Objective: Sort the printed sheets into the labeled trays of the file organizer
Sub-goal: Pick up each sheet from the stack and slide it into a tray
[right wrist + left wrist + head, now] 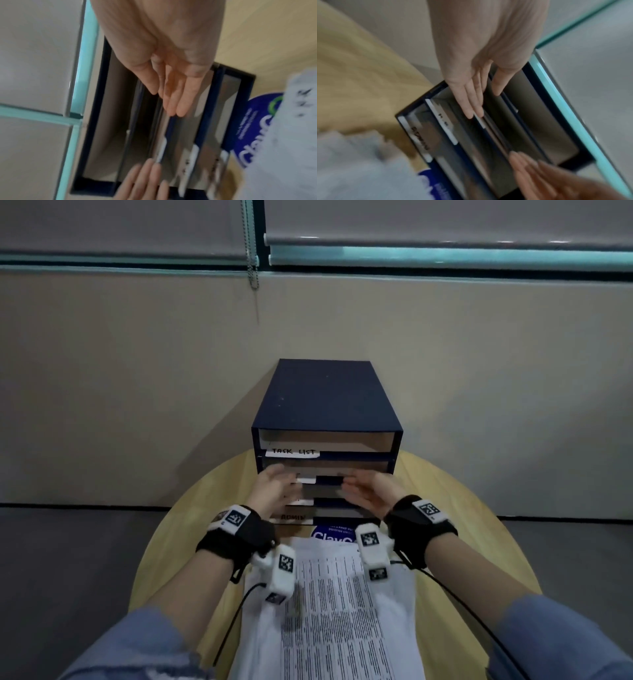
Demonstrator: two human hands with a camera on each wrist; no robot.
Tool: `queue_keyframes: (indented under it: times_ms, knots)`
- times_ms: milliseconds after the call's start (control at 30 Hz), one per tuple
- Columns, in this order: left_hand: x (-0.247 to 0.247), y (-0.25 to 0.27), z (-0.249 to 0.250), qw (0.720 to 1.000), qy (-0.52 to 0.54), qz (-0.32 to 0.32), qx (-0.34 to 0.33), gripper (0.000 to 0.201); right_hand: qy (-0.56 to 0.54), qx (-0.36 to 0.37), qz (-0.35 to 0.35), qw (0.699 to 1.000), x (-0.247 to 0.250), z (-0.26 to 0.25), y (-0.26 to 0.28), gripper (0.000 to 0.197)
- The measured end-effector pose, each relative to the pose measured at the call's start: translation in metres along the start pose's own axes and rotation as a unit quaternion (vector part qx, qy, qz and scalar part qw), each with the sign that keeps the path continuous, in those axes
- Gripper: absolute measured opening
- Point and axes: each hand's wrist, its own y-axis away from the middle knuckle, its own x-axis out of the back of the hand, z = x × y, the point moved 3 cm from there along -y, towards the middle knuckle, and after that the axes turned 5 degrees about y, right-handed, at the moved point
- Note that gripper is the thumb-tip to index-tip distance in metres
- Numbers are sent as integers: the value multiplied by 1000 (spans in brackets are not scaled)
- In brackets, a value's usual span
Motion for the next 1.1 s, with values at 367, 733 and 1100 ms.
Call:
queue_keyframes:
  times_ms: [367, 733, 1100]
  knots:
    - [53, 40, -111, 749, -657, -86, 2, 71, 338, -103, 106, 930, 71, 125, 39, 26]
    - [52, 55, -117, 754, -654, -43, -46, 72, 400, -79, 153, 900, 67, 142, 60, 19]
    - [69, 57, -99, 948, -302, 85, 43, 46, 194, -78, 96, 973, 86, 150, 55, 14]
